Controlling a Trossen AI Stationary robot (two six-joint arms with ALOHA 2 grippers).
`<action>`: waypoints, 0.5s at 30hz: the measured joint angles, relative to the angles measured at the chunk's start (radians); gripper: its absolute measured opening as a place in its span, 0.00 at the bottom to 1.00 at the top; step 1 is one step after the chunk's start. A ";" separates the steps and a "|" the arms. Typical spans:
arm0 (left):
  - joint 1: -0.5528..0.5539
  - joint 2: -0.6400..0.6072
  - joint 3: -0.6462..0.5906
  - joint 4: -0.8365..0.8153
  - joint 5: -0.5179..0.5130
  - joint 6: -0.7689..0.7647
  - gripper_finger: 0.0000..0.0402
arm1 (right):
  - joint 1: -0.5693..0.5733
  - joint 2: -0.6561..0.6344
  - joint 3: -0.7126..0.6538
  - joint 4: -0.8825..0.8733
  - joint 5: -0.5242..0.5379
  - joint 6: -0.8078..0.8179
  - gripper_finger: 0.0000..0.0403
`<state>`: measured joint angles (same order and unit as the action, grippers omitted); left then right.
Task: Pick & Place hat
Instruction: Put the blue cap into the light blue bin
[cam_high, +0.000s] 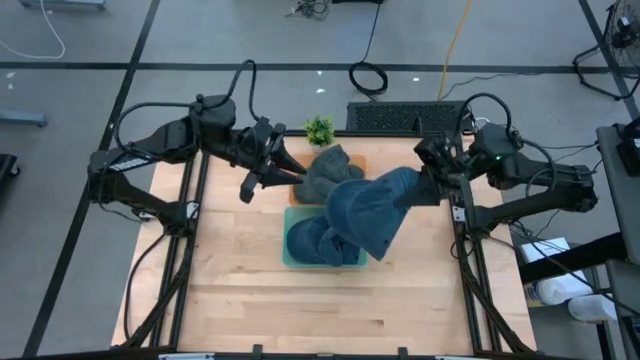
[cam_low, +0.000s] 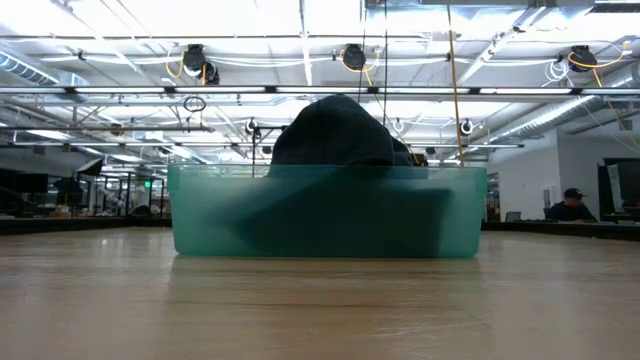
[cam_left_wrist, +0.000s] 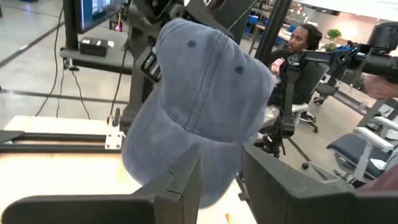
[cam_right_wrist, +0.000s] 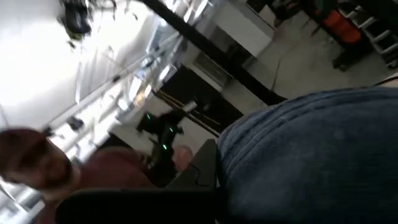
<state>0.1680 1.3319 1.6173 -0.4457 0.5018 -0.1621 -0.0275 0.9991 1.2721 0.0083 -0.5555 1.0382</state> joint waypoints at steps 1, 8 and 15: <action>0.000 -0.003 0.000 -0.007 0.000 -0.004 0.30 | 0.008 0.005 0.019 -0.029 0.000 -0.032 0.01; 0.011 -0.070 0.000 -0.031 0.081 -0.005 0.30 | 0.056 0.023 0.099 -0.216 0.061 -0.389 0.01; 0.011 -0.167 0.000 -0.042 0.074 -0.007 0.30 | 0.090 0.028 0.102 -0.290 0.158 -0.590 0.01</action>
<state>0.1791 1.1647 1.6169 -0.4873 0.5757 -0.1686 0.0623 1.0274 1.3743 -0.2822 -0.3977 0.4481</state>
